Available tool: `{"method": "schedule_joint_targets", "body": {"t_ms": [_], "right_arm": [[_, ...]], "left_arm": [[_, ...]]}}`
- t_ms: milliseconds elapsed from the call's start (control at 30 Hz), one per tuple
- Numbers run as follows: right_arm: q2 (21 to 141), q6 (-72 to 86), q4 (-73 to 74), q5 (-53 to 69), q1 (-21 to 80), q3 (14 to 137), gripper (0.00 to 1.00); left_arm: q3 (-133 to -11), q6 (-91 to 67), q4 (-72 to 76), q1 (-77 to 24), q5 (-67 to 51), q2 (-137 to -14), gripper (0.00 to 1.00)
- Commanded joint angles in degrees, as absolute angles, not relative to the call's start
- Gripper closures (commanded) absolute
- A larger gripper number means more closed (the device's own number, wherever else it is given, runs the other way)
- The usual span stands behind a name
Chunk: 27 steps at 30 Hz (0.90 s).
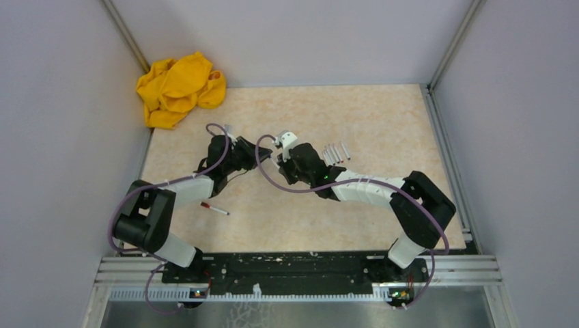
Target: Open the pen caps
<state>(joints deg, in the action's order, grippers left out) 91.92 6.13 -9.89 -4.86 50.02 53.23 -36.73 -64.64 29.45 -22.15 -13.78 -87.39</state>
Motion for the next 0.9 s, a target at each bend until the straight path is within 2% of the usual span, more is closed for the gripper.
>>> {"method": "schedule_joint_targets", "body": {"t_ms": [0, 100, 233, 300, 367, 867], "right_arm": [[89.4, 6.8, -12.0, -4.4, 49.3, 53.2, 1.0], [89.4, 6.8, -11.9, -4.6, 49.3, 53.2, 1.0], [89.4, 6.4, -11.6, -4.0, 49.2, 54.1, 0.99], [89.5, 6.1, -11.5, -3.3, 49.2, 55.2, 0.84], [90.2, 5.8, -11.1, -3.0, 49.2, 56.6, 0.75], [96.1, 4.8, -9.7, -2.3, 48.7, 62.2, 0.72]], "left_arm": [[-37.2, -64.5, 32.2, -22.5, -14.1, -87.5, 0.85], [-37.3, -63.7, 32.3, -22.5, -14.3, -87.4, 1.0], [-37.5, -62.8, 32.4, -22.8, -15.1, -87.6, 1.0], [-37.7, -62.6, 32.5, -23.0, -15.8, -87.8, 1.0], [-38.0, -62.6, 32.7, -23.3, -16.4, -88.3, 1.0], [-38.6, -62.7, 32.6, -24.4, -18.1, -88.3, 1.0]]}}
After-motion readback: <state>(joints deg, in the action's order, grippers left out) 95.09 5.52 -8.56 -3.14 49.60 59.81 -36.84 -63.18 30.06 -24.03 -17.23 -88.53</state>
